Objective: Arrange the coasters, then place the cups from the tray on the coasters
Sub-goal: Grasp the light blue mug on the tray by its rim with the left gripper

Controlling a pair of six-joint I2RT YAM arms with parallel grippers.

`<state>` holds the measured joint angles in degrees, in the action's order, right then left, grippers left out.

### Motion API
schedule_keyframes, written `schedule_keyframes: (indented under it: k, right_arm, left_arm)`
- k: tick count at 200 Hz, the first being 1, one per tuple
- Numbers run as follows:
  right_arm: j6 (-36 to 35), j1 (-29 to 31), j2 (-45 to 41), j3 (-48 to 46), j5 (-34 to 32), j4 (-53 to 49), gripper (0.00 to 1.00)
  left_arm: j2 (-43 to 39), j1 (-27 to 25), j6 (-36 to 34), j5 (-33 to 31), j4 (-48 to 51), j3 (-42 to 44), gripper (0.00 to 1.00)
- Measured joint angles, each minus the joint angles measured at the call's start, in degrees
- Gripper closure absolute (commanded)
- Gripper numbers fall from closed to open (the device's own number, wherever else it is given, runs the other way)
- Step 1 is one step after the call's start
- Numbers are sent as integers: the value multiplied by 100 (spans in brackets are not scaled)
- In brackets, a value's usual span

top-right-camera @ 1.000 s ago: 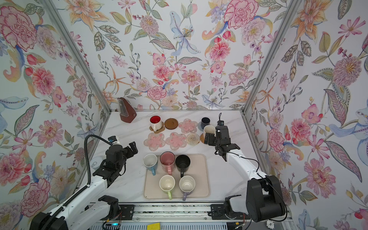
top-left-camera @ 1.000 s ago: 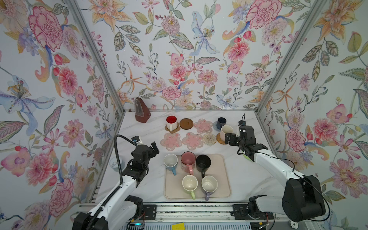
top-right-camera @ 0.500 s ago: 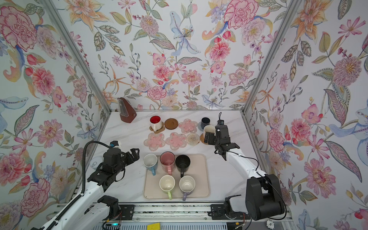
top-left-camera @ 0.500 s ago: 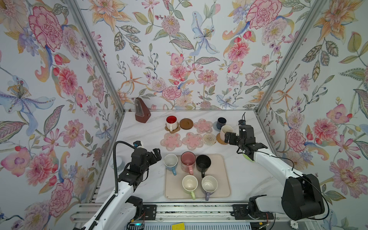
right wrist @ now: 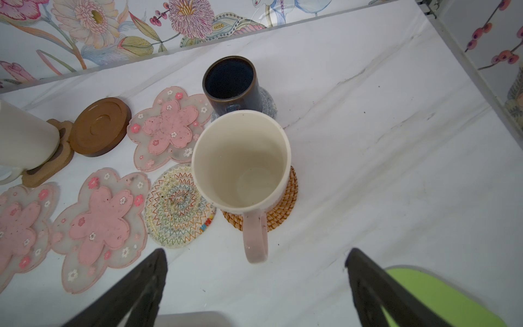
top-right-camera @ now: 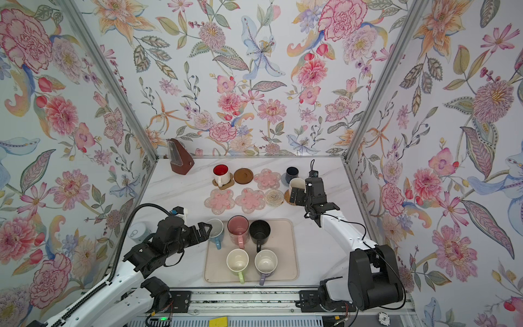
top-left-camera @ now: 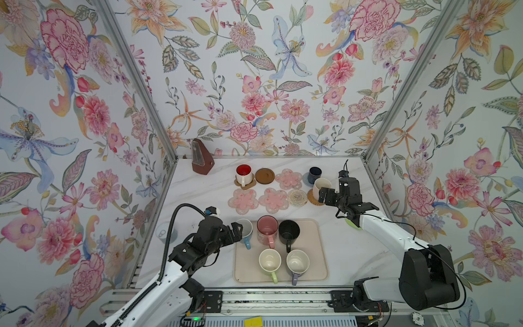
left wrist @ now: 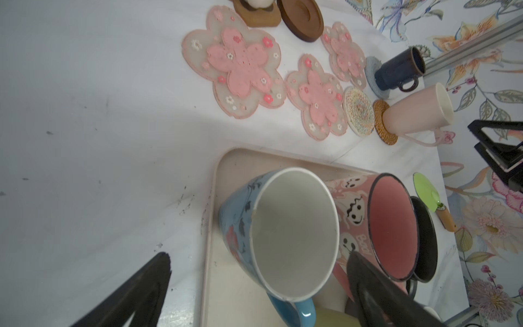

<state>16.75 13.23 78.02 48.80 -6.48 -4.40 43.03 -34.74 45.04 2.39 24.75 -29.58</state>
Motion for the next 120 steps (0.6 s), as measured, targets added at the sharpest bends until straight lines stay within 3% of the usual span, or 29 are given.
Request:
schedule_keyframes:
  k: [31, 120]
  right_arm:
    - [22, 0, 0, 2, 0, 2, 1]
    - [87, 0, 2, 2, 4, 4, 1]
  left_arm:
    - [11, -575, 328, -203, 186, -63, 3]
    - [529, -968, 398, -212, 566, -426, 9]
